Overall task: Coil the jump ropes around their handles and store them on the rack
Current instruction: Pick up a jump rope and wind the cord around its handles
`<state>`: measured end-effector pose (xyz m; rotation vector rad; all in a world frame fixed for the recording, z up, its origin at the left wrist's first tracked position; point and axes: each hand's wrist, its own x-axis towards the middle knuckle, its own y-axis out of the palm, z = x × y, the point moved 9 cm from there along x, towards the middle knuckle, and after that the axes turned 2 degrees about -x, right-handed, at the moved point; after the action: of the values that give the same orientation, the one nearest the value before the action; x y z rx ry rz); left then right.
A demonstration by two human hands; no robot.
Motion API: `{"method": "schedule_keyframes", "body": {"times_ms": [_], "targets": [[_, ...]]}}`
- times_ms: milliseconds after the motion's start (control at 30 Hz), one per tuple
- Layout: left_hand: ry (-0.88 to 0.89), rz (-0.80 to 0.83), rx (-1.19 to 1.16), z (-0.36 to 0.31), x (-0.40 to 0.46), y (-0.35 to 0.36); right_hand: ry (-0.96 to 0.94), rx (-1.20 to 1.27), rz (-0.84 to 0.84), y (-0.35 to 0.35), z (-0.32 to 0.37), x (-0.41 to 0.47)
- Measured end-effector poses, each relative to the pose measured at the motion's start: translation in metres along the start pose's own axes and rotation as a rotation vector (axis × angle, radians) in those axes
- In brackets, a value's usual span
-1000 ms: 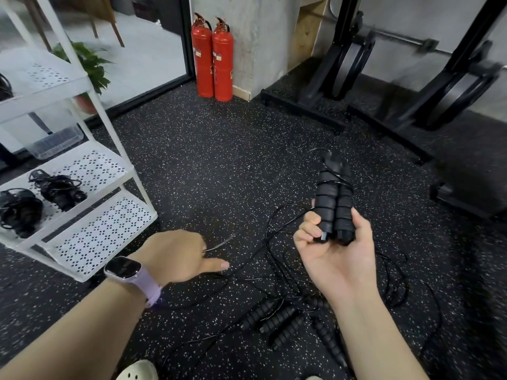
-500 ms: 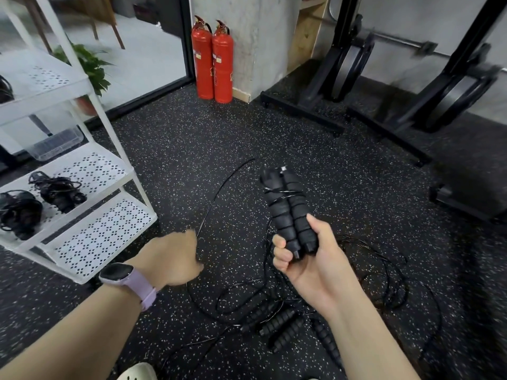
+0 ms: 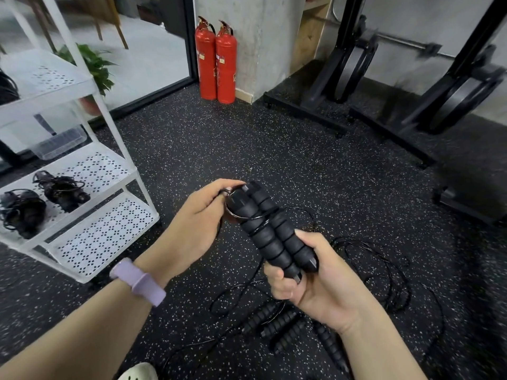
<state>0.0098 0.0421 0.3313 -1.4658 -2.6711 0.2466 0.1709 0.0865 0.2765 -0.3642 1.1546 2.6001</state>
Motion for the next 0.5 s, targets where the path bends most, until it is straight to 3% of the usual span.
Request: {"method": "schedule_keyframes", "body": {"times_ms": [67, 133, 267, 367, 500], "targets": [[-0.12, 0.081, -0.363, 0.004, -0.003, 0.015, 0.021, 0.058, 0.062, 0.007, -0.003, 0.002], [-0.23, 0.147, -0.574, 0.008, -0.007, 0.028, 0.047, 0.127, 0.106, 0.014, -0.008, 0.004], [-0.309, 0.244, -0.467, 0.017, -0.014, 0.046, 0.055, 0.198, 0.145, 0.021, -0.011, 0.008], [-0.351, 0.217, -0.349, 0.023, -0.016, 0.051, 0.024, 0.19, 0.13, 0.023, -0.007, 0.008], [-0.383, 0.156, -0.364, 0.026, -0.017, 0.055, -0.011, 0.14, 0.093, 0.021, -0.004, 0.011]]}}
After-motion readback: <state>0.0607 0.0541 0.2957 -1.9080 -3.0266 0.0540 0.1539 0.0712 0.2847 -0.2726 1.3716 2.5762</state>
